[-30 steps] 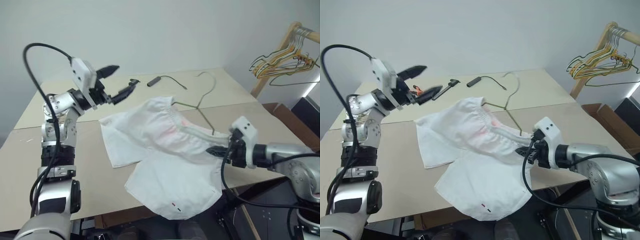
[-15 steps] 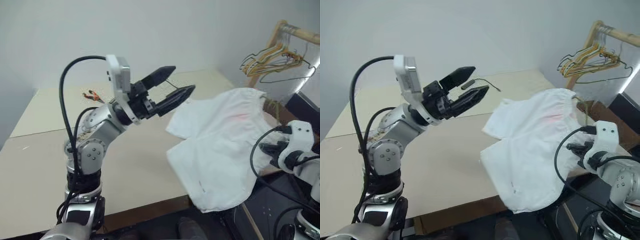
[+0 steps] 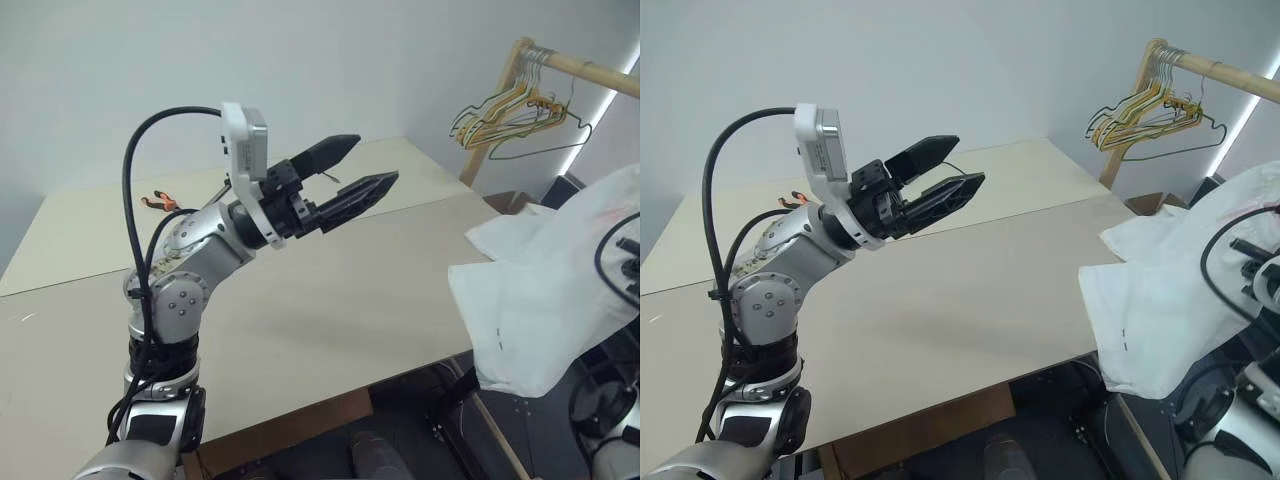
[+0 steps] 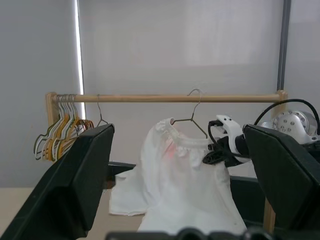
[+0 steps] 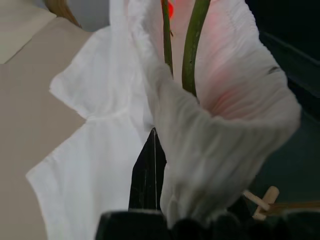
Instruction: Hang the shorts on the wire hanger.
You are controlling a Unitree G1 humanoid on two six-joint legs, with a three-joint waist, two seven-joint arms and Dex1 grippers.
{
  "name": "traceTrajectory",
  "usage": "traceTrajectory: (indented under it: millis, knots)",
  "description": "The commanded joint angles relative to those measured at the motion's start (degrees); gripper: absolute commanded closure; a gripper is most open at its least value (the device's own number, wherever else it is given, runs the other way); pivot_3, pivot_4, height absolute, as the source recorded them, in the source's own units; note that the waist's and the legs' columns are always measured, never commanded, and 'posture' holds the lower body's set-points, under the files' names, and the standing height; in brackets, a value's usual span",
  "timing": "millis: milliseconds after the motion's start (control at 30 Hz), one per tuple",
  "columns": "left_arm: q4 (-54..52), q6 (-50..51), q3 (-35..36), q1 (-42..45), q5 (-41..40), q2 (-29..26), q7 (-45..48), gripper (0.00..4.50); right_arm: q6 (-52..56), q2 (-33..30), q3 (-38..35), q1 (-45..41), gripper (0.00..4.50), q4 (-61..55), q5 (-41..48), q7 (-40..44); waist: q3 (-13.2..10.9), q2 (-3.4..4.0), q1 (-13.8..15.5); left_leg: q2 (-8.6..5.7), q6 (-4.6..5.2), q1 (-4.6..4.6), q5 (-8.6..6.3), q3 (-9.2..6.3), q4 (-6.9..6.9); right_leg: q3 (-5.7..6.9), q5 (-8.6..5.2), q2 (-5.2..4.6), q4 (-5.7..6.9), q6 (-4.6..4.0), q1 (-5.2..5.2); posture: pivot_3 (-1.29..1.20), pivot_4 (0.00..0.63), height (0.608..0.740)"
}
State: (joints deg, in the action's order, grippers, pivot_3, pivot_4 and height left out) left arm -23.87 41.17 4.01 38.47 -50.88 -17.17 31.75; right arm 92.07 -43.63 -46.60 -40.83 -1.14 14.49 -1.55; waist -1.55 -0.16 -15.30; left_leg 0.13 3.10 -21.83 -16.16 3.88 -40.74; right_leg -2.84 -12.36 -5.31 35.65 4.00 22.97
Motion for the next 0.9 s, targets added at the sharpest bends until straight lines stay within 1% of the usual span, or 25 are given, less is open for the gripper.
traceTrajectory:
  millis: [33, 100, 200, 333, 467, 567, 633, 667, 700, 767, 833, 867, 900]
  knots:
    - [-1.2, -1.1, 0.9, 0.7, -0.1, -0.3, -1.1, 0.01, 0.4, -4.4, -2.2, -7.8, 4.50, 6.6, -3.0, -1.6, 0.0, 0.02, 0.1, -0.03, 0.00, 0.00, 0.00, 0.00, 0.01, 0.00, 0.00, -0.02, -0.01, 0.00, 0.00, -0.27, 0.000, 0.740]
    - [-1.6, -1.1, 0.8, 0.4, -0.3, -0.5, -1.2, 0.01, 0.1, -5.9, -4.4, -12.3, 4.50, 12.4, -4.9, -2.7, 0.0, 0.02, 0.2, -0.02, 0.01, -0.01, -0.01, -0.01, 0.03, 0.01, 0.01, -0.01, -0.08, -0.02, 0.00, -0.27, 0.000, 0.740]
    - [-2.2, -1.1, 0.8, 0.1, -0.5, -0.9, -1.3, 0.01, -3.1, -8.4, -6.2, -17.0, 4.50, 20.5, -7.0, -4.7, 0.0, 0.03, 0.3, 0.01, 0.02, -0.06, -0.01, -0.04, 0.12, 0.07, 0.08, 0.01, -0.33, -0.09, -0.05, -0.26, 0.000, 0.740]
    - [-2.7, -1.2, 0.8, -0.3, -0.6, -1.1, -1.6, 0.01, -6.4, -10.2, -8.5, -20.2, 4.50, 27.9, -8.8, -7.1, 0.0, 0.01, 0.3, -0.05, 0.07, 0.08, -0.02, -0.01, 0.39, 0.07, 0.13, -0.05, -0.77, -0.04, -0.30, -0.26, 0.000, 0.740]
    - [-3.5, -1.3, 0.7, -0.7, -0.6, -1.3, -1.9, 0.01, -7.7, -9.5, -10.6, -19.2, 4.50, 30.9, -9.4, -8.1, 0.0, 0.00, 0.3, -0.08, 0.10, 0.27, -0.04, 0.02, 0.65, 0.04, 0.13, -0.07, -0.97, -0.02, -0.47, -0.26, 0.000, 0.740]
    - [-3.9, -1.4, 0.7, -1.0, -0.4, -1.4, -2.0, 0.01, -9.3, -8.3, -9.2, -16.2, 4.50, 29.9, -9.7, -7.9, 0.0, -0.01, 0.3, -0.07, 0.09, 0.56, -0.04, 0.02, 0.91, 0.06, 0.12, -0.06, -1.20, -0.01, -0.74, -0.25, 0.000, 0.740]
    - [-4.2, -1.4, 0.8, -1.2, -0.4, -1.5, -2.2, 0.01, -10.1, -7.4, -7.0, -13.9, 4.50, 27.5, -9.7, -7.2, 0.0, 0.00, 0.3, -0.02, 0.09, 0.56, -0.04, -0.02, 0.93, 0.12, 0.14, -0.02, -1.34, 0.00, -0.77, -0.25, 0.000, 0.740]
    - [-4.4, -1.4, 0.8, -1.3, -0.5, -1.6, -2.3, 0.00, -10.4, -7.1, -5.9, -12.9, 3.92, 26.2, -9.6, -6.8, 0.0, 0.00, 0.3, -0.04, 0.09, 0.55, -0.04, -0.01, 0.96, 0.10, 0.16, -0.03, -1.39, 0.03, -0.77, -0.25, 0.000, 0.740]
    - [-4.4, -1.4, 0.7, -1.3, -0.5, -1.7, -2.3, 0.00, -10.8, -6.7, -5.0, -12.2, 3.68, 24.7, -9.4, -6.4, 0.0, 0.00, 0.3, -0.04, 0.09, 0.54, -0.04, 0.00, 0.96, 0.08, 0.18, -0.03, -1.42, 0.05, -0.77, -0.25, 0.000, 0.740]
    - [-4.3, -1.4, 0.7, -1.3, -0.4, -1.7, -2.3, 0.00, -12.8, -6.1, -2.0, -10.3, 3.00, 21.4, -9.8, -6.3, 0.0, 0.05, 0.3, -0.06, 0.11, 0.53, -0.05, 0.03, 0.97, 0.03, 0.20, -0.05, -1.47, 0.10, -0.77, -0.25, 0.000, 0.740]
    - [-4.1, -1.5, 0.6, -1.1, -0.2, -1.9, -2.2, 0.00, -16.6, -5.9, 1.9, -7.3, 2.33, 17.7, -10.5, -5.6, 0.0, 0.06, 0.4, -0.08, 0.12, 0.53, -0.05, 0.03, 0.96, 0.03, 0.21, -0.07, -1.47, 0.13, -0.77, -0.24, 0.000, 0.740]
    - [-4.1, -1.5, 0.7, -1.1, -0.1, -1.9, -2.2, 0.00, -19.1, -5.4, 2.8, -6.3, 1.92, 16.0, -11.2, -6.4, 0.0, 0.06, 0.4, -0.08, 0.12, 0.53, -0.05, 0.03, 0.96, 0.03, 0.22, -0.07, -1.48, 0.15, -0.77, -0.24, 0.000, 0.740]
    - [-4.1, -1.6, 0.7, -1.1, -0.1, -2.0, -2.2, 0.00, -23.2, -5.3, 4.9, -4.1, 1.55, 13.9, -12.3, -6.9, 0.0, 0.06, 0.5, -0.07, 0.12, 0.54, -0.05, 0.02, 0.96, 0.04, 0.22, -0.06, -1.48, 0.15, -0.77, -0.24, 0.000, 0.740]
